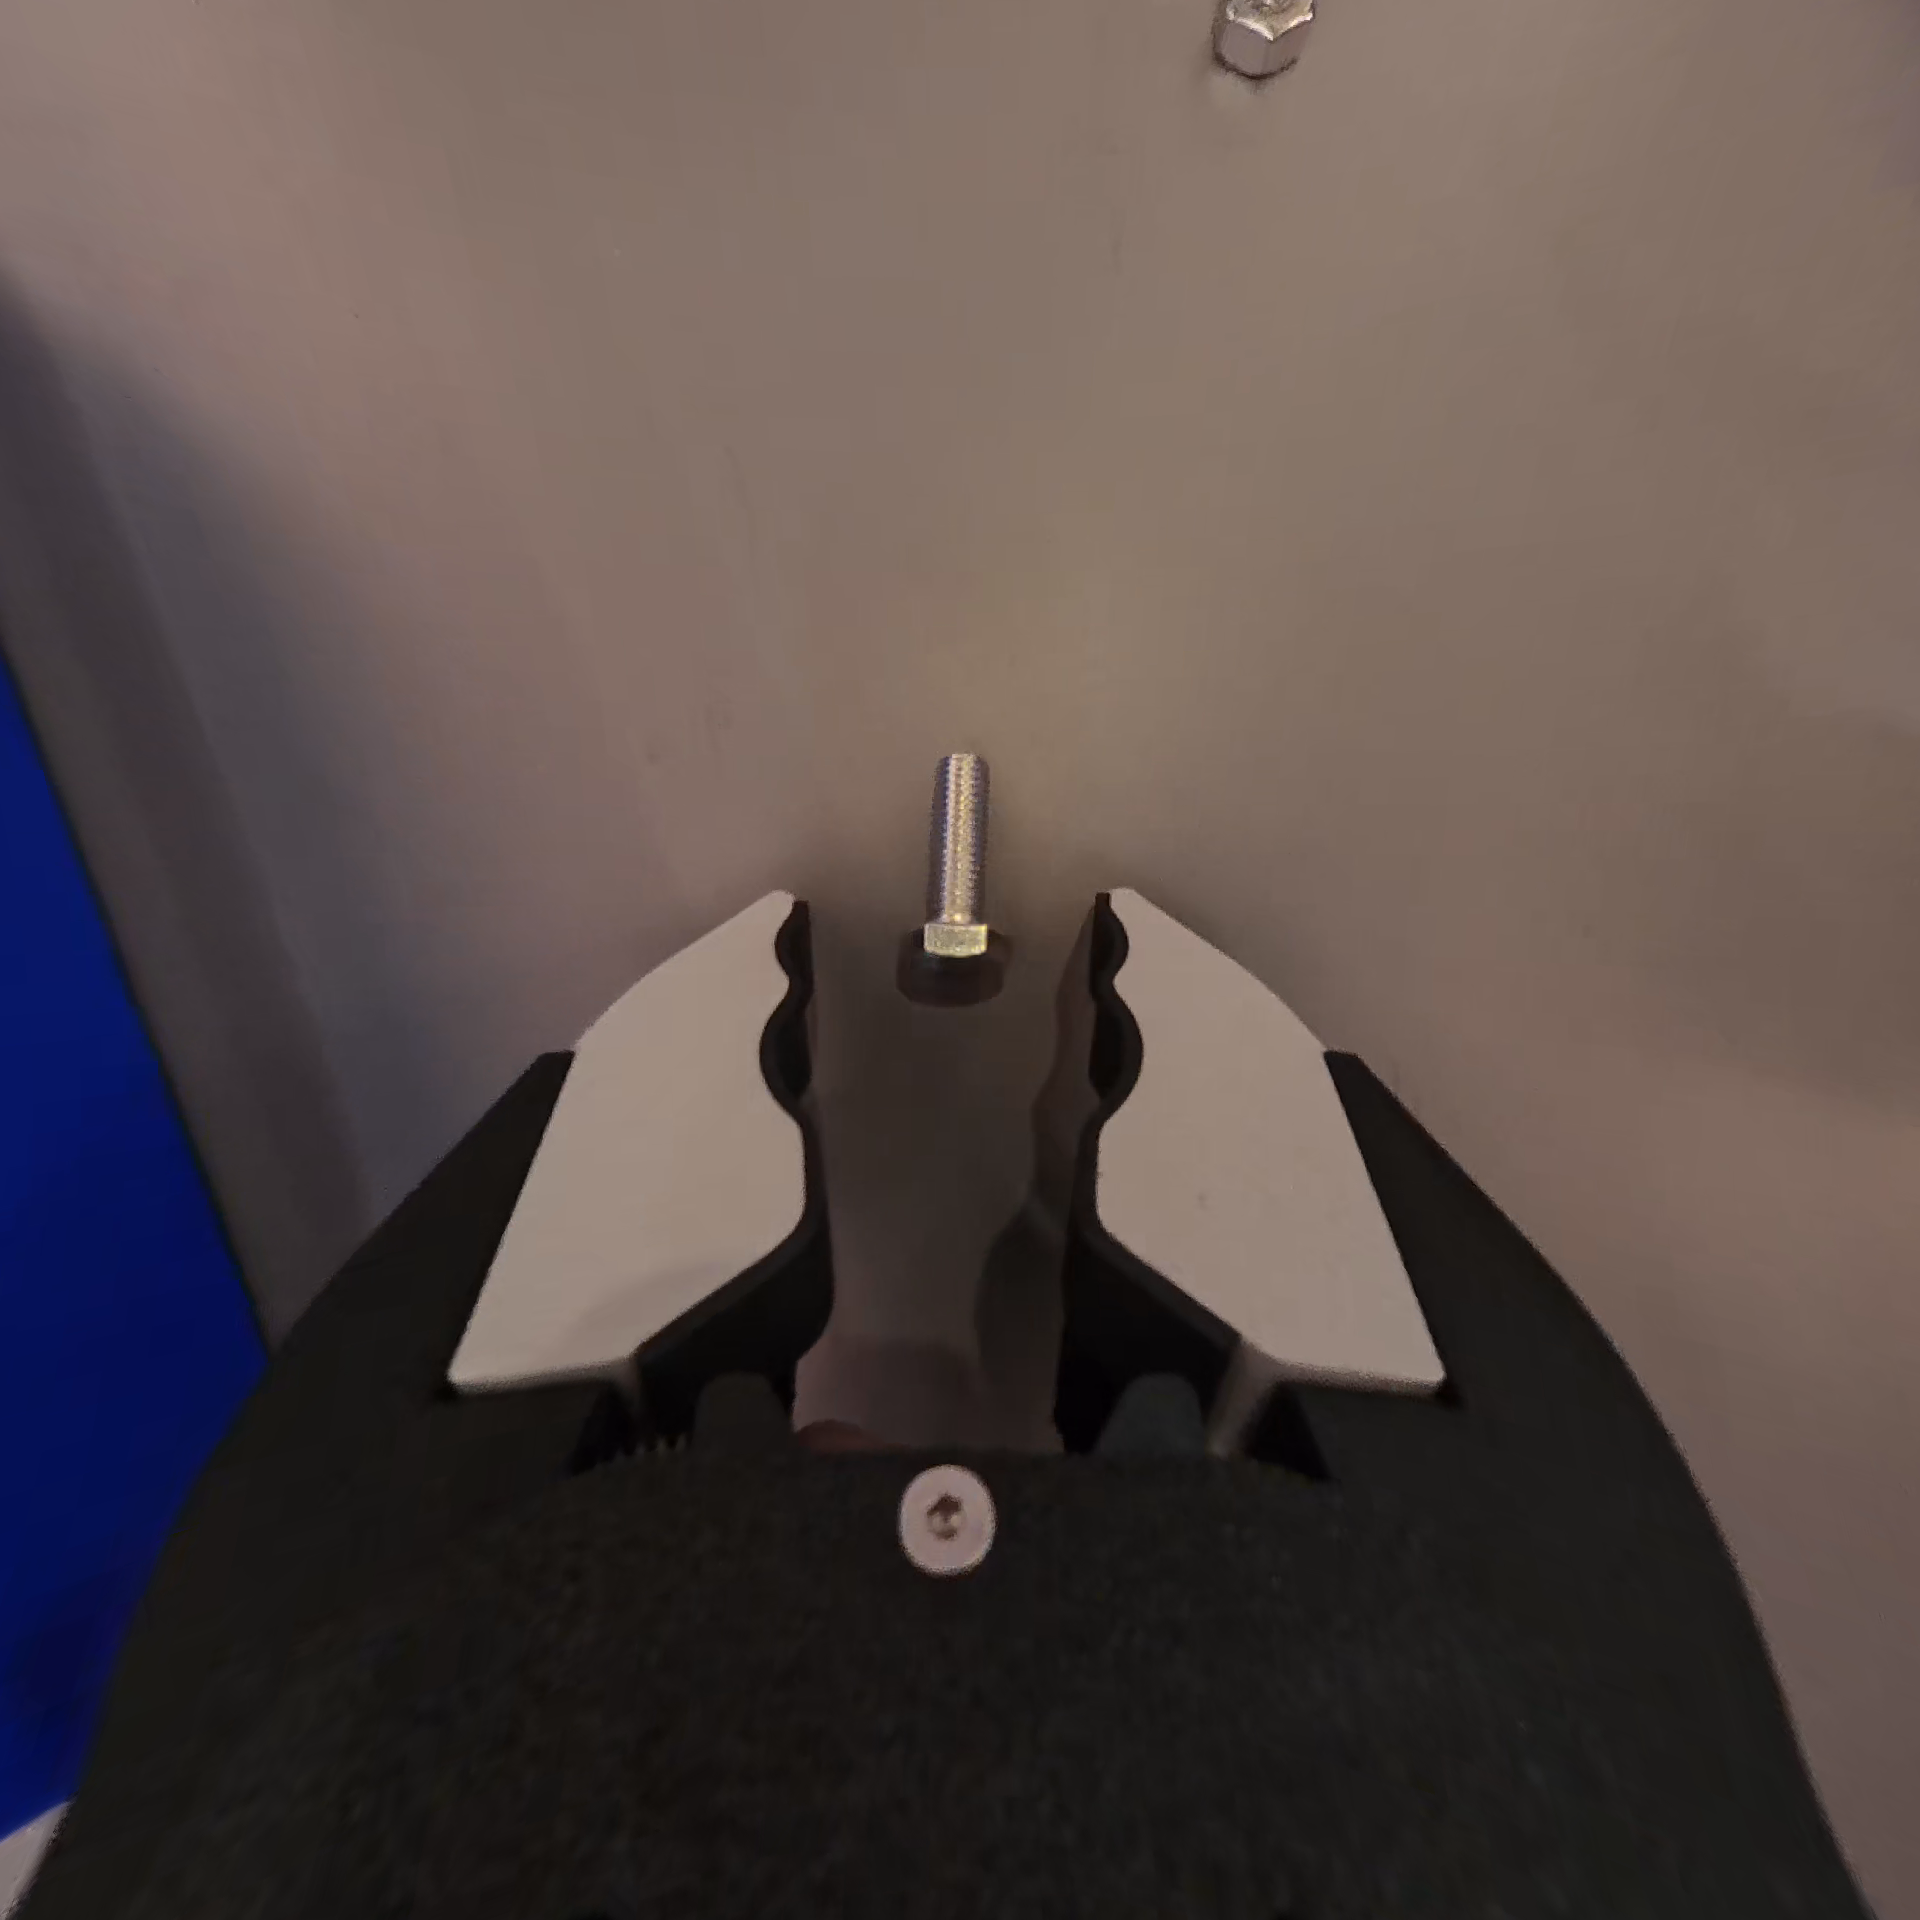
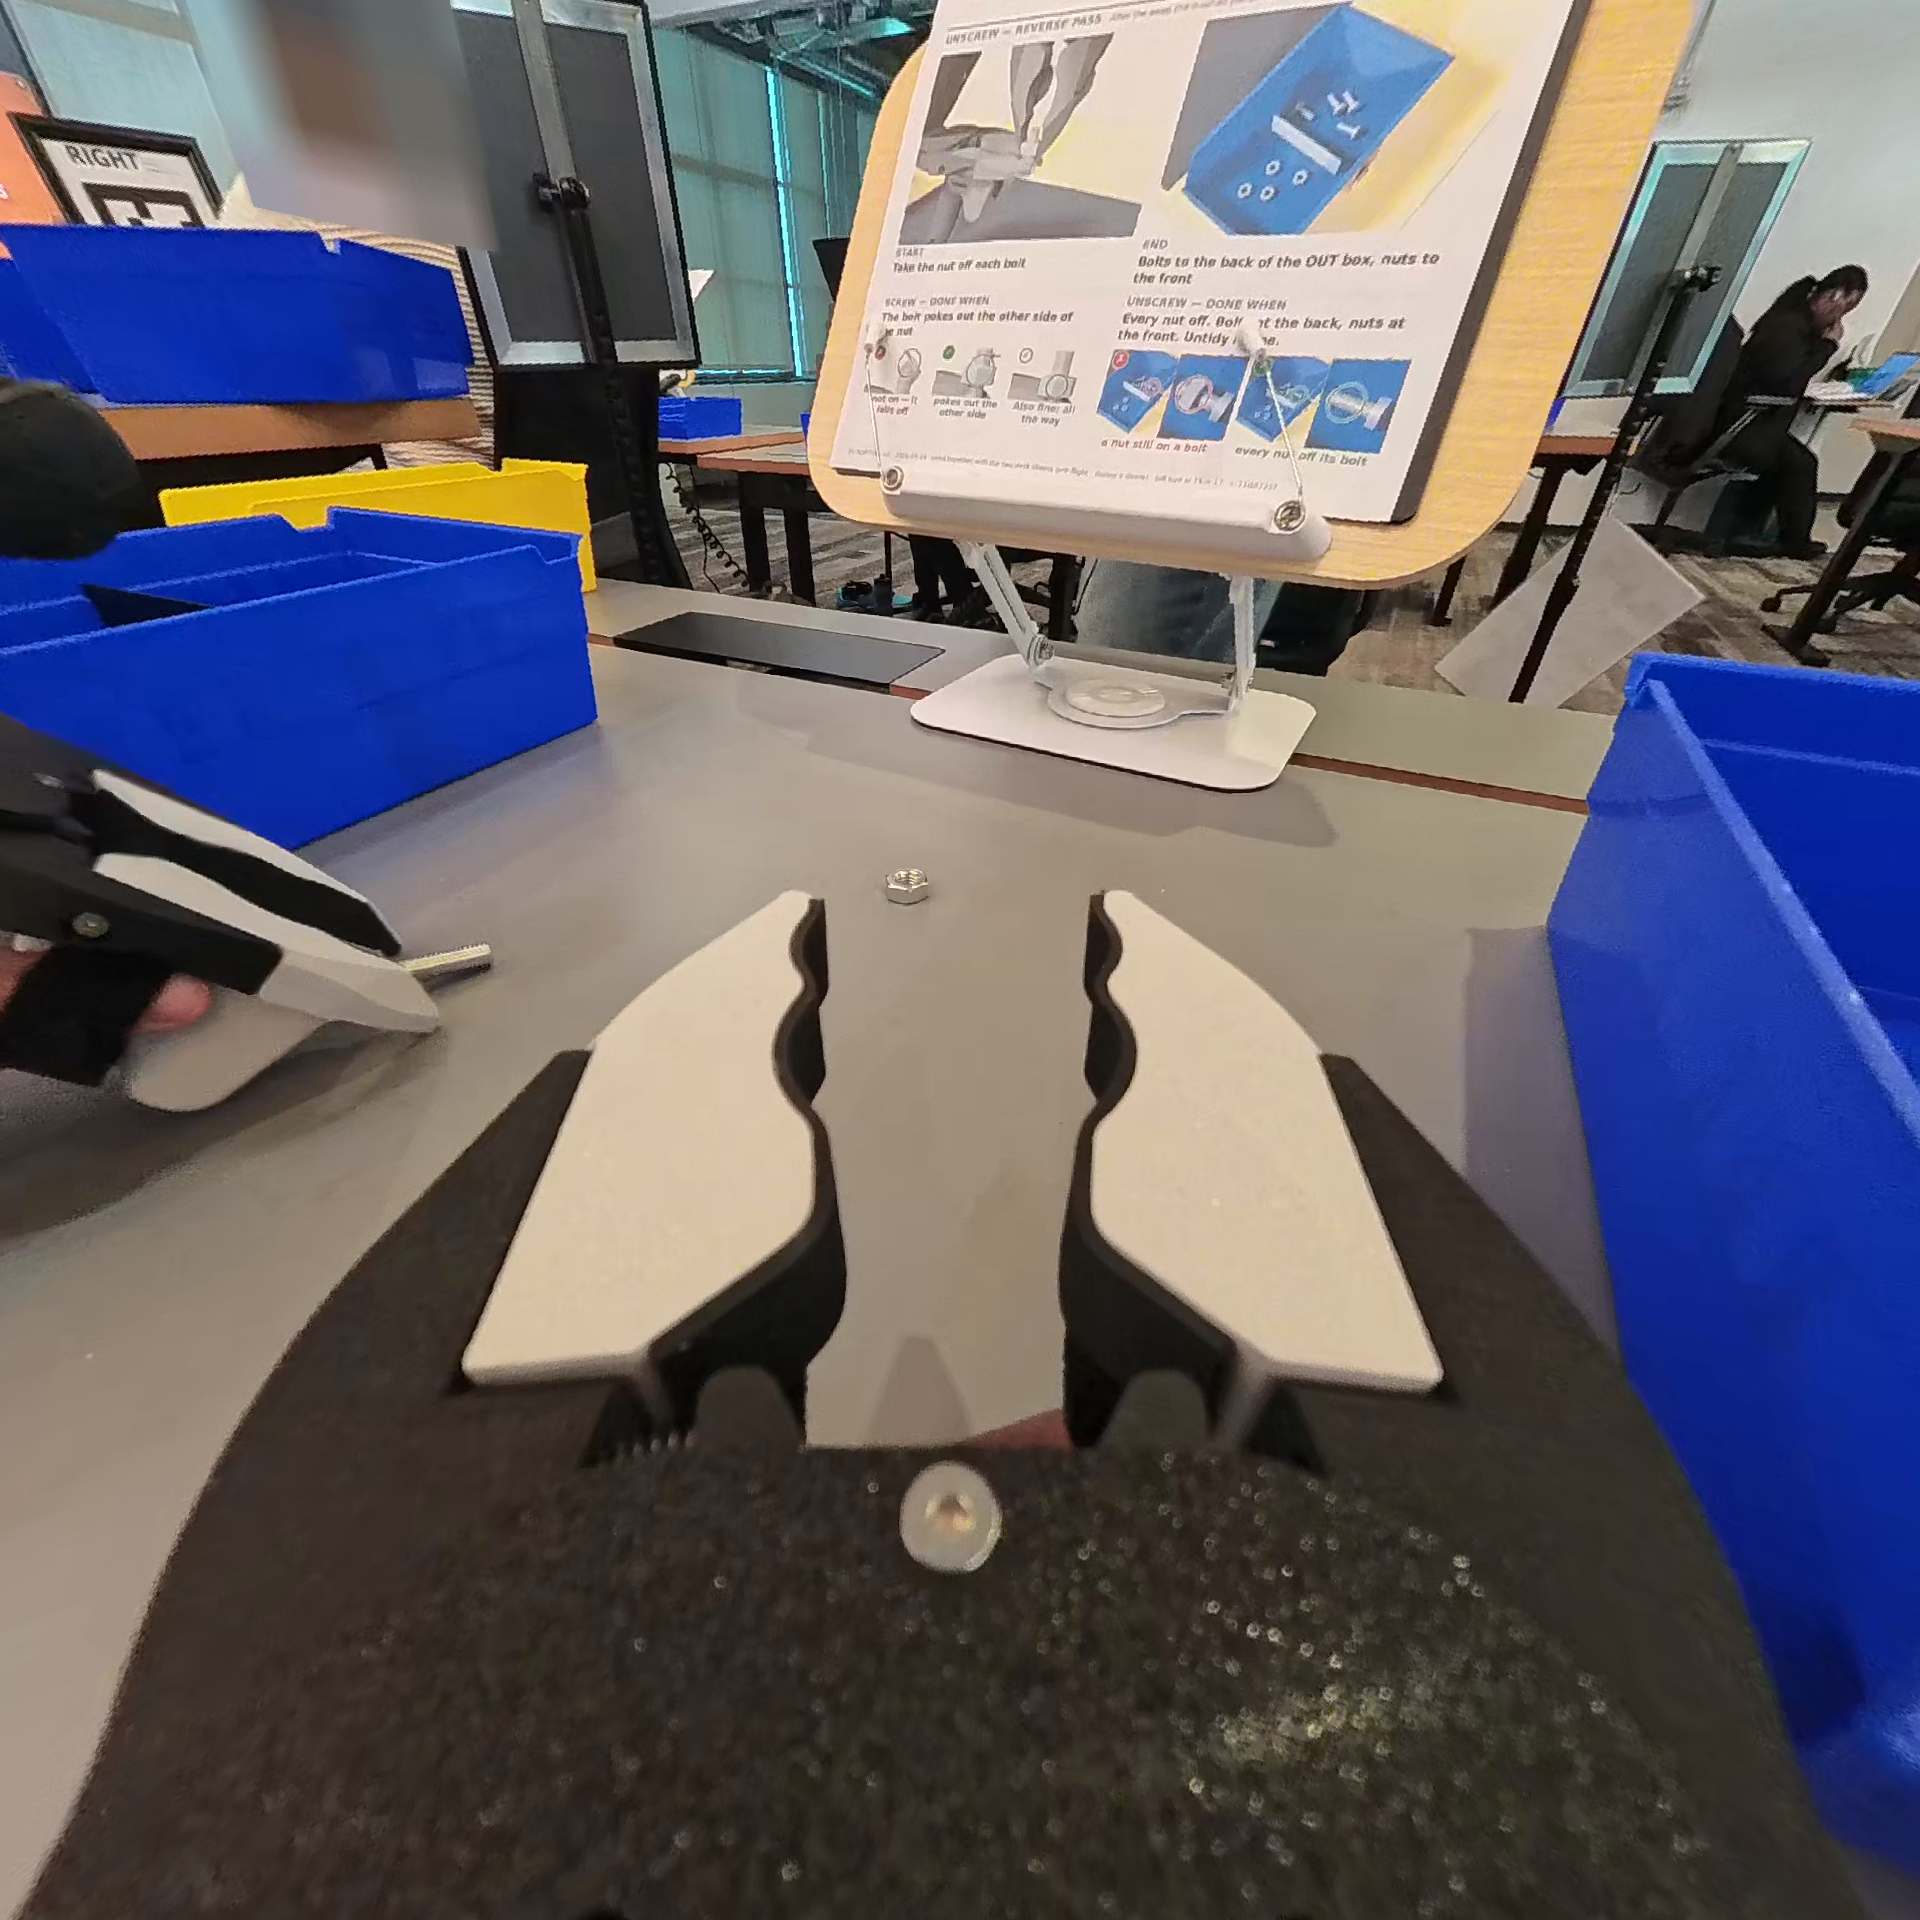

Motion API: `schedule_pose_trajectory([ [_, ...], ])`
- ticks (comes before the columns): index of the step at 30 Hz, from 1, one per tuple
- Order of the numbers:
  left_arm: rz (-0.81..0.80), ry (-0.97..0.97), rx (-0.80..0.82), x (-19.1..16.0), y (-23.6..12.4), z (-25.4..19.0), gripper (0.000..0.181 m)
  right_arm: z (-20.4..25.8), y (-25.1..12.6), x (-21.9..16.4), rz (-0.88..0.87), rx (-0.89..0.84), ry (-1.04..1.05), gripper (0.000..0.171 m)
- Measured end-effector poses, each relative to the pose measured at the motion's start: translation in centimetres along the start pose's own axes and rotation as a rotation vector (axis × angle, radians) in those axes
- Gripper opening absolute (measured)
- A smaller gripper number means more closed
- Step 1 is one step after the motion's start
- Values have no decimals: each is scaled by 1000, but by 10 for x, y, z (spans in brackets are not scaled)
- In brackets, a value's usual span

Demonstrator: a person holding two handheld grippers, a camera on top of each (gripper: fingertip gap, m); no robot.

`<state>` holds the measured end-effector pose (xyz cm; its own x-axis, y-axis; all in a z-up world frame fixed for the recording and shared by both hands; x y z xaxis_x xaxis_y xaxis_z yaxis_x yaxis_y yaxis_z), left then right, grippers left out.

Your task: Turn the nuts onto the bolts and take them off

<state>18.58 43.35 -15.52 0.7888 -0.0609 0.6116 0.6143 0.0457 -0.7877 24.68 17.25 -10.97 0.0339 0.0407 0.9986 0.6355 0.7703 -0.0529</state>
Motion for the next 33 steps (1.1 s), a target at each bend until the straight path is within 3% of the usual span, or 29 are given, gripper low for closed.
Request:
schedule_pose_trajectory([
  [8,-107,-6,6,-7,1,1,48,0,0,0,-6,4,6,47],
  [9,-110,-2,11,-9,-1,1,28,0,0,0,-7,4,7,47],
  [10,-111,10,5,-10,-1,0,21,0,0,0,-7,4,7,47],
  [15,-115,22,-12,-10,-1,1,20,0,1,0,-8,3,6,47],
  [19,-246,64,-96,-1,-13,0,20,0,1,0,-9,4,6,47],
  [27,-783,48,-567,32,-89,-5,20,1,2,-1,-2,3,5,46],
  [33,-770,55,-598,4,-69,-5,20,1,5,-2,26,-2,3,47],
])
Point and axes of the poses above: each gripper's, where its closed fingertips meet, y out along the fingers, x out of its top, z = x × y across the jaws, the point moved 8 cm from there along -y, back along the fingers, and after that the axes turned 5 degrees about x, right-handed, at the moved point
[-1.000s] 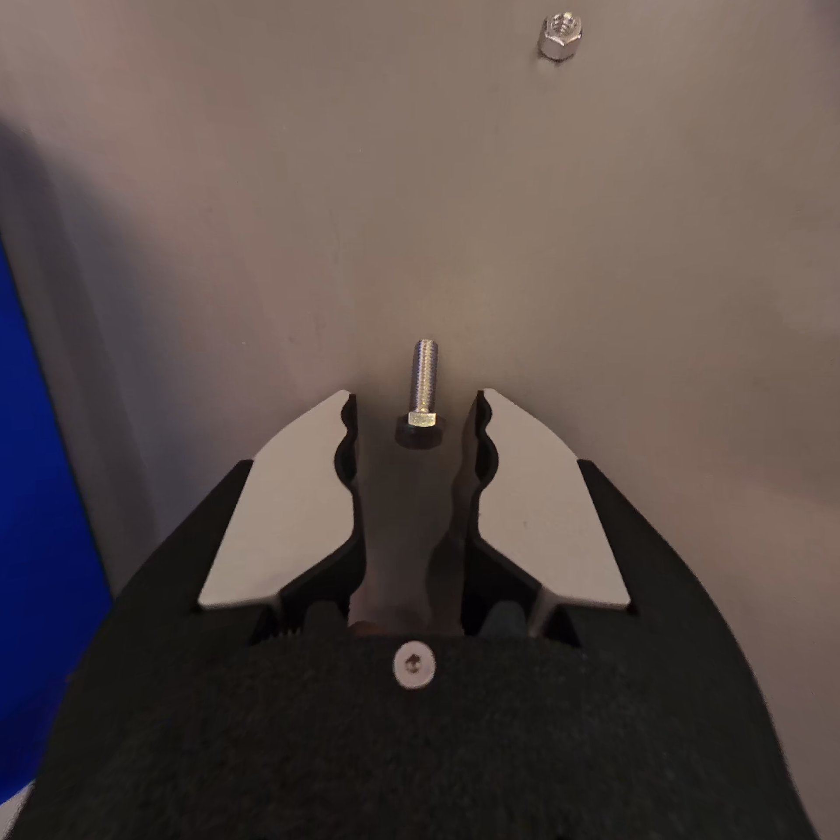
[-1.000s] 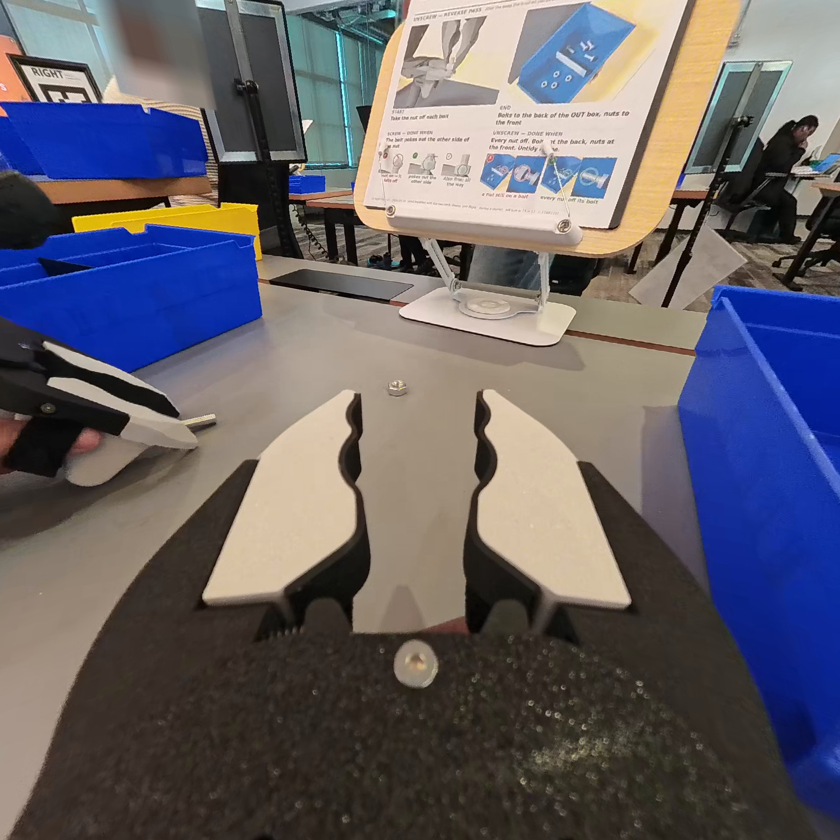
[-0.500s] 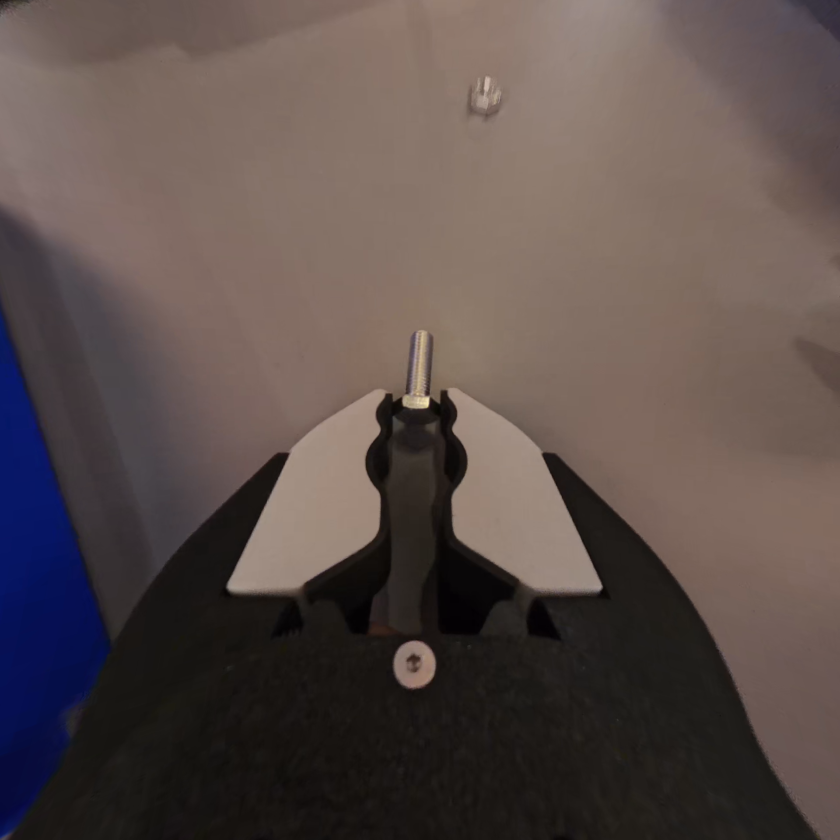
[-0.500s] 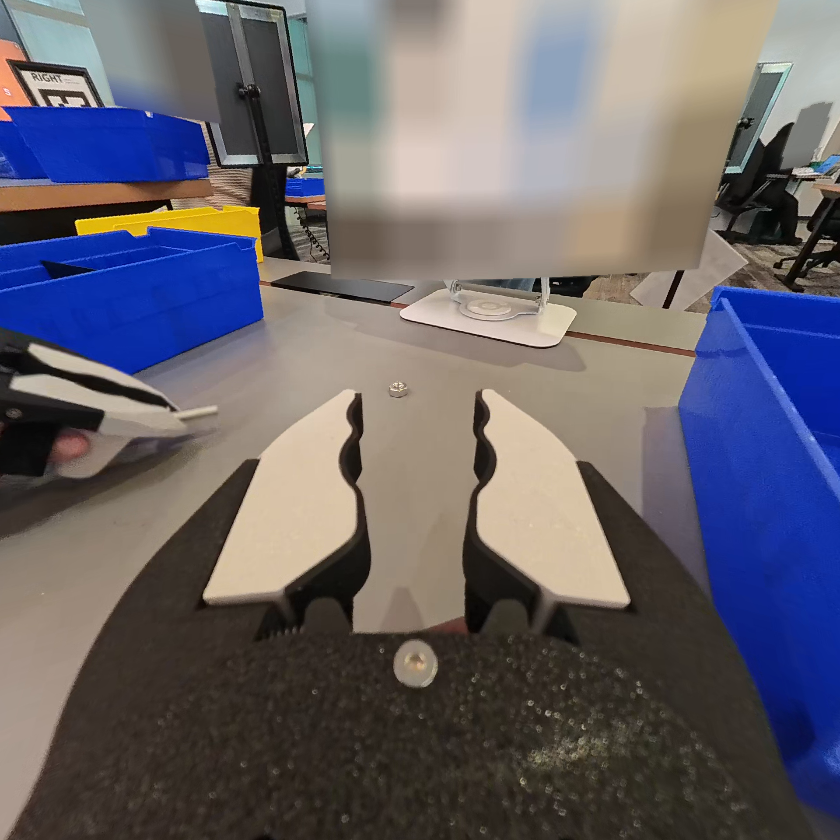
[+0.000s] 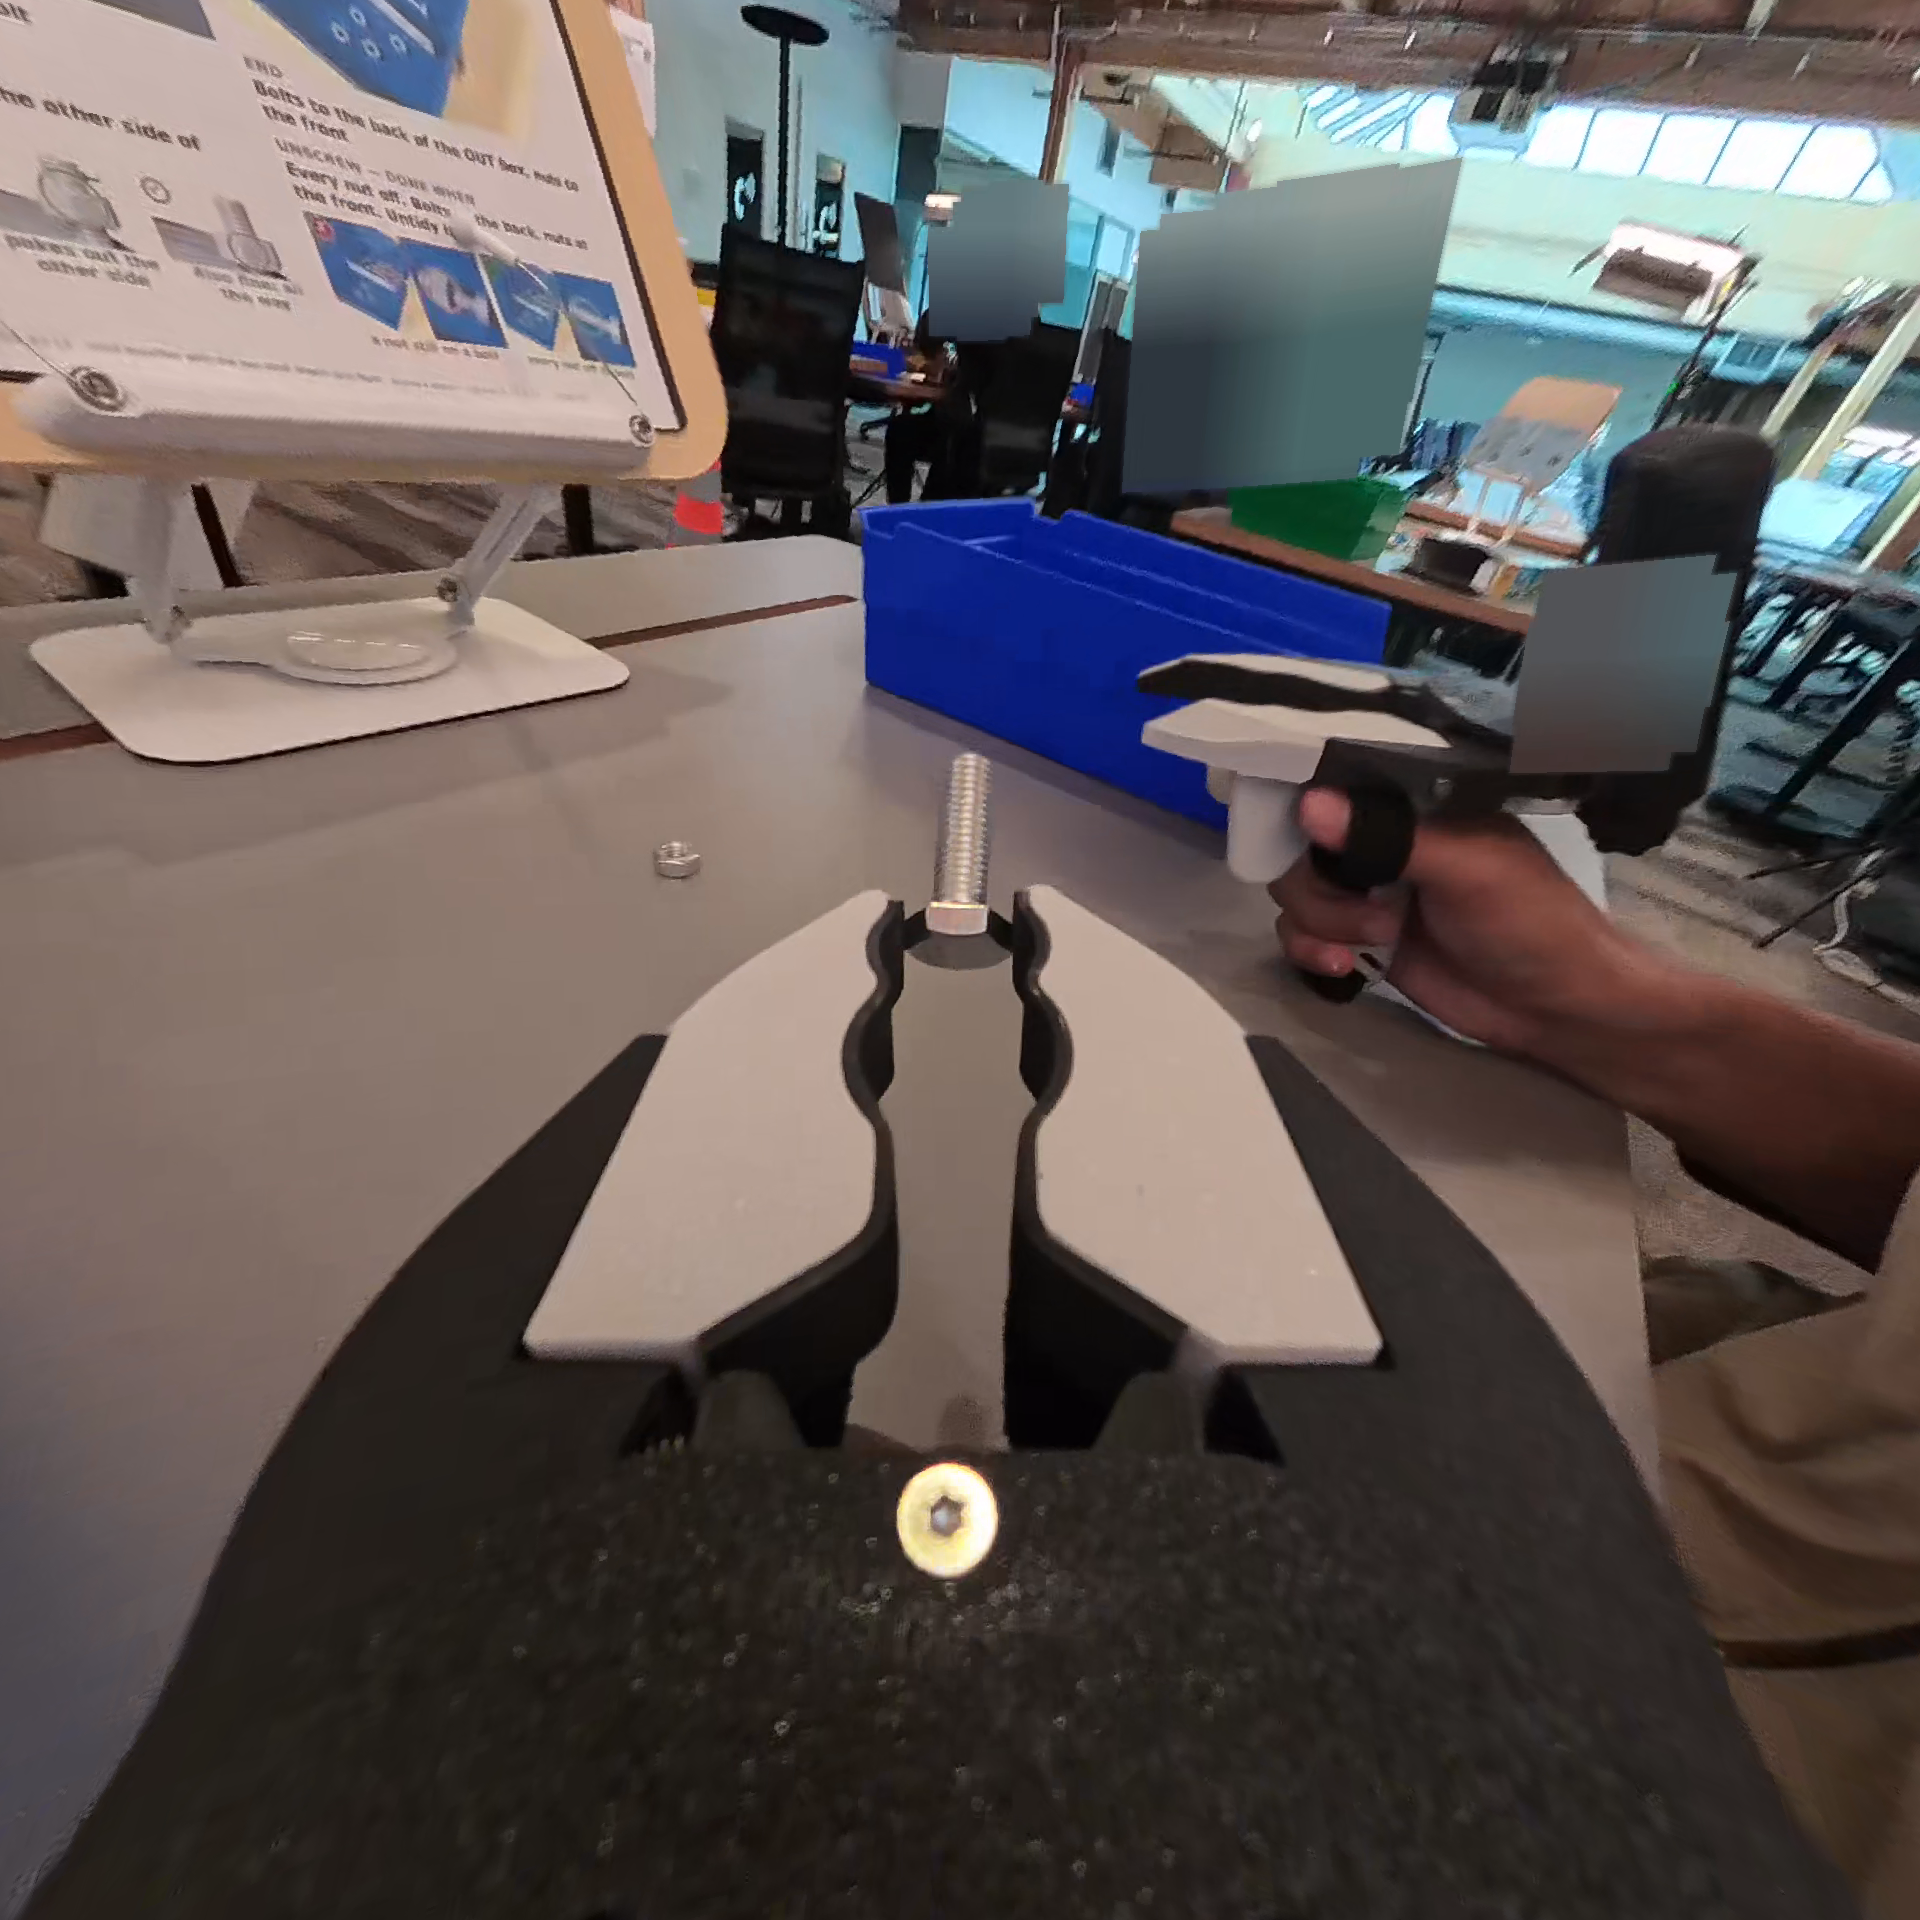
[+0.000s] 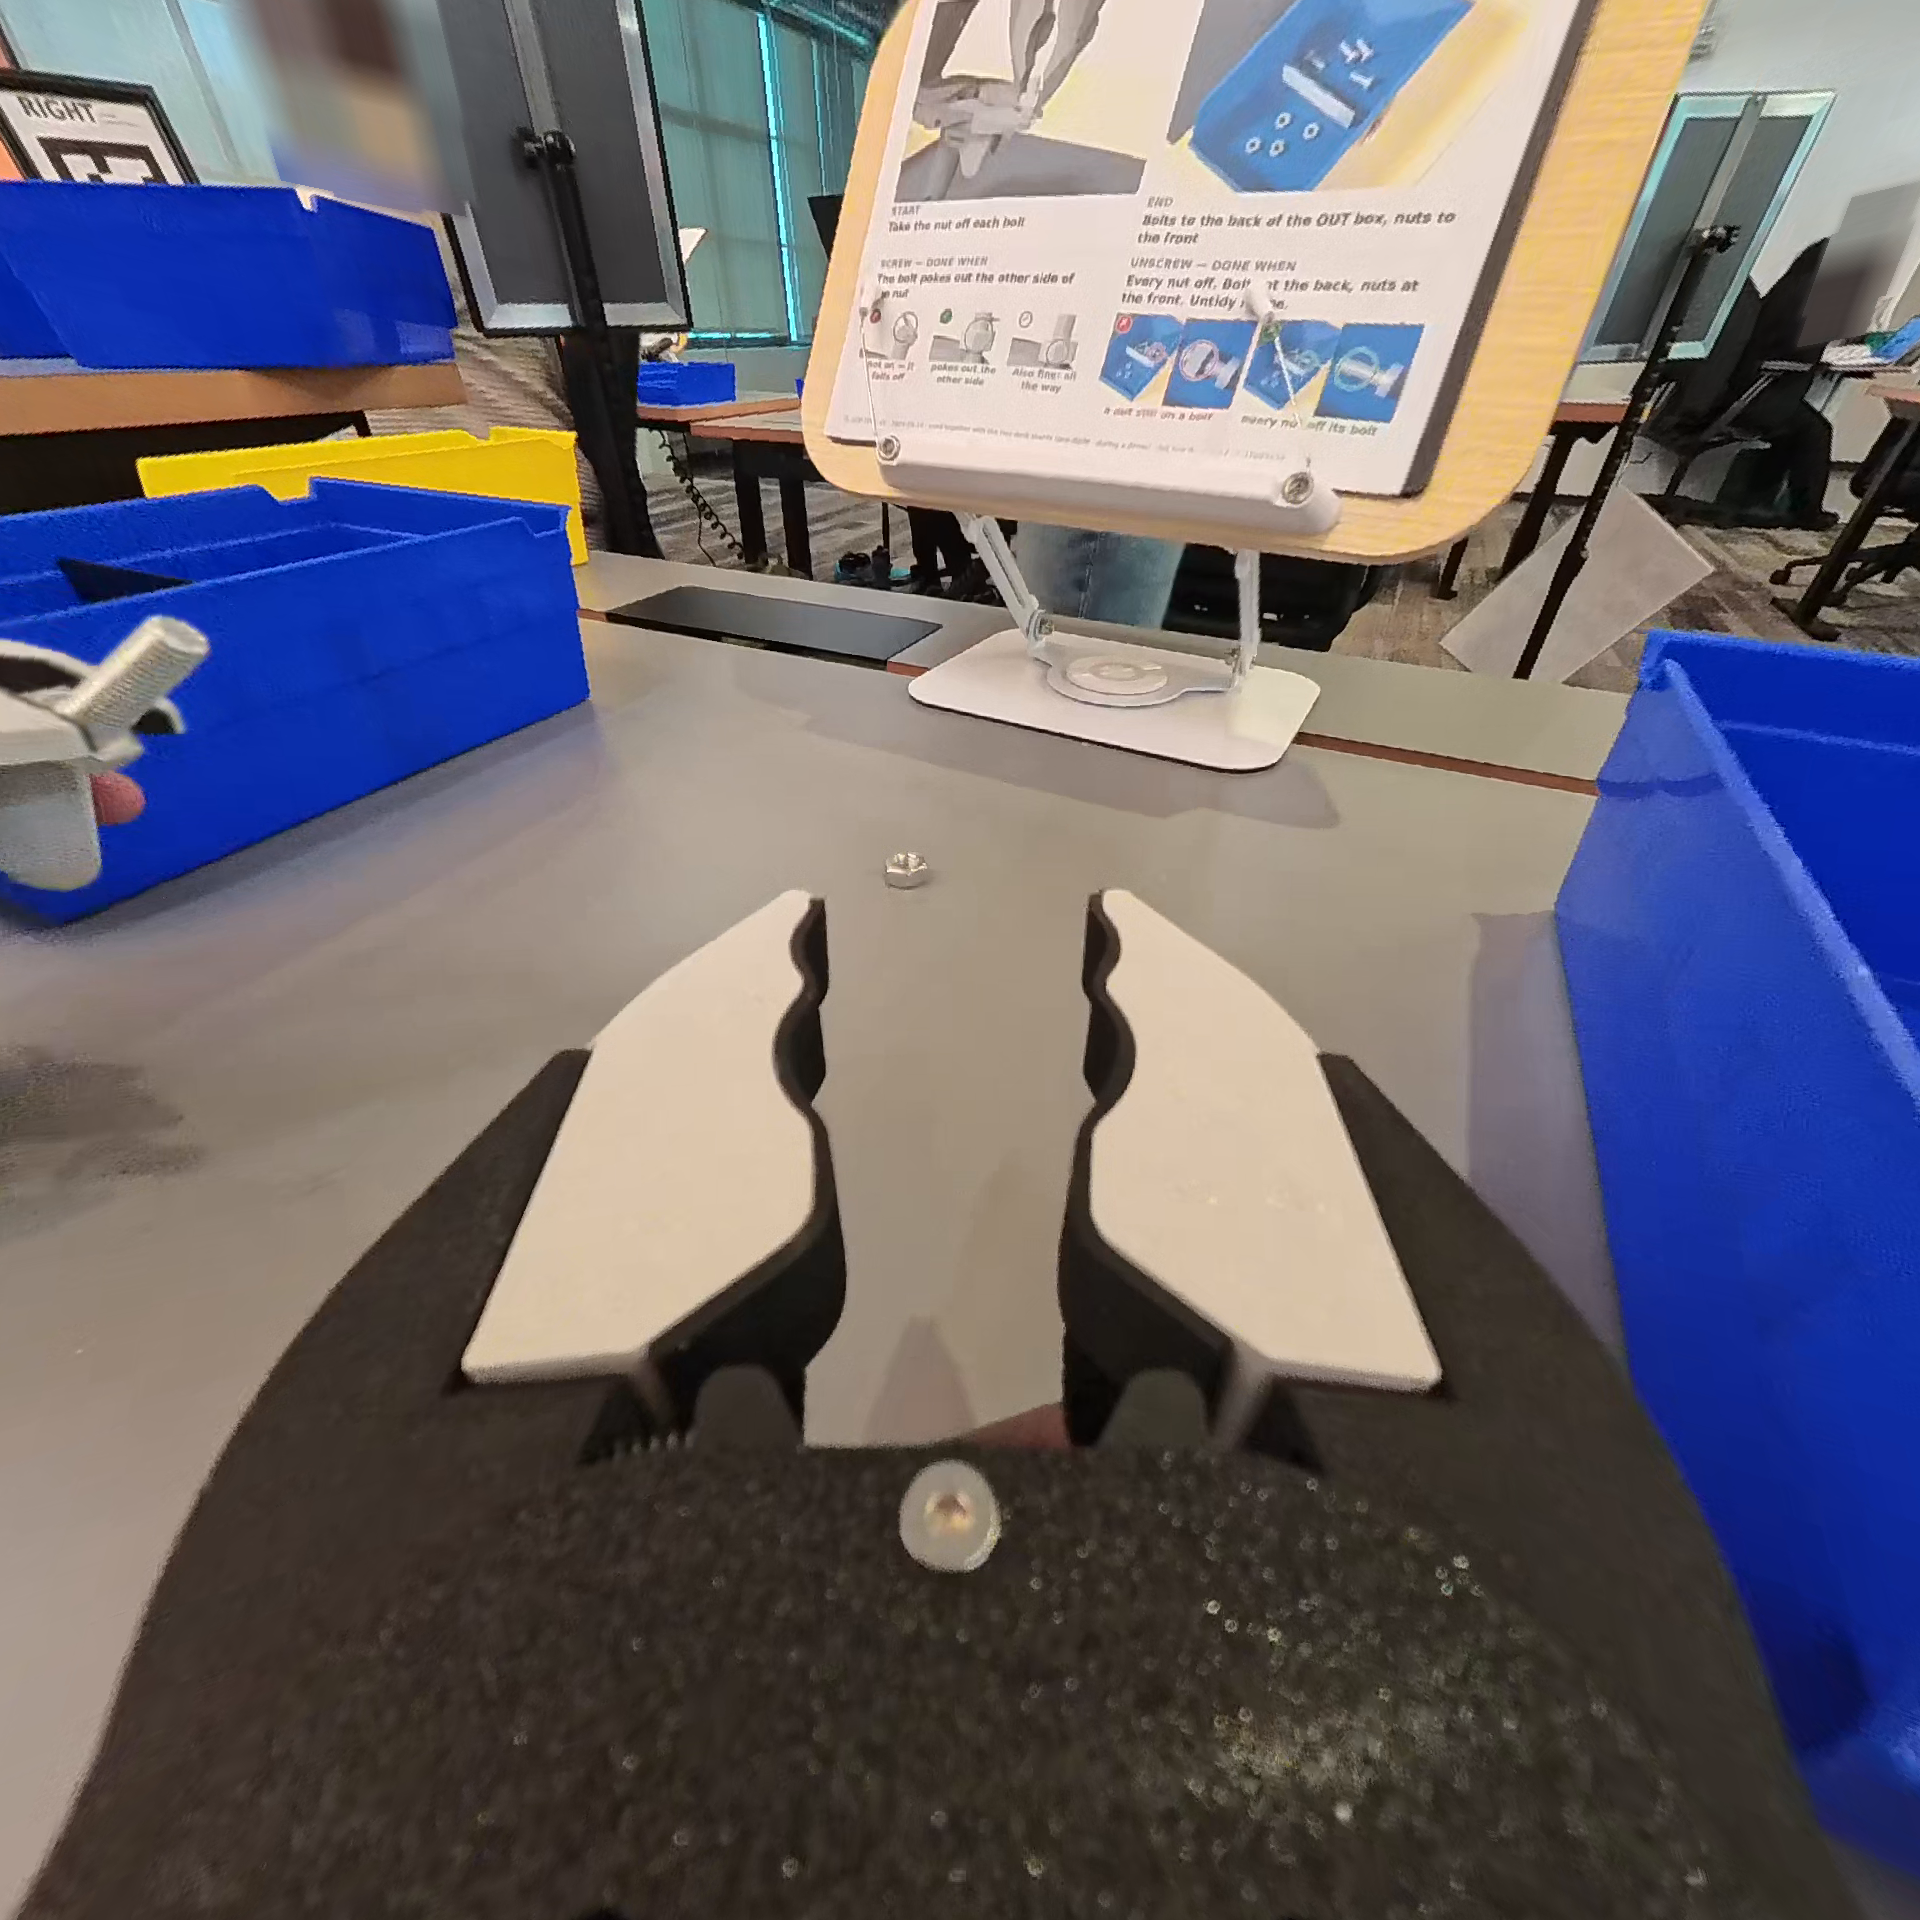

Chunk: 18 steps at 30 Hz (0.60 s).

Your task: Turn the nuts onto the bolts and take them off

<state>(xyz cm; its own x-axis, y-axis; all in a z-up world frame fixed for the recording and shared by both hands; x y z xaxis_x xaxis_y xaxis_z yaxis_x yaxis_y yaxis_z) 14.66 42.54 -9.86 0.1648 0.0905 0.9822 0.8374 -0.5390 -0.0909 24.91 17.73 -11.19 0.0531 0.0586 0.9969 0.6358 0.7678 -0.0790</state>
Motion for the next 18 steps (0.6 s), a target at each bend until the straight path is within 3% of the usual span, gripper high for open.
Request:
schedule_pose_trajectory([
  [5,4,28,-5,-2,-3,3,20,1,19,2,90,61,-49,46],
  [10,-16,17,-38,-1,-9,3,20,-15,101,25,432,251,-182,47],
  [13,-43,19,-11,0,-14,3,20,-15,151,12,645,362,-183,42],
  [18,-44,34,5,-2,-25,5,19,-10,184,-13,756,365,-253,33],
])
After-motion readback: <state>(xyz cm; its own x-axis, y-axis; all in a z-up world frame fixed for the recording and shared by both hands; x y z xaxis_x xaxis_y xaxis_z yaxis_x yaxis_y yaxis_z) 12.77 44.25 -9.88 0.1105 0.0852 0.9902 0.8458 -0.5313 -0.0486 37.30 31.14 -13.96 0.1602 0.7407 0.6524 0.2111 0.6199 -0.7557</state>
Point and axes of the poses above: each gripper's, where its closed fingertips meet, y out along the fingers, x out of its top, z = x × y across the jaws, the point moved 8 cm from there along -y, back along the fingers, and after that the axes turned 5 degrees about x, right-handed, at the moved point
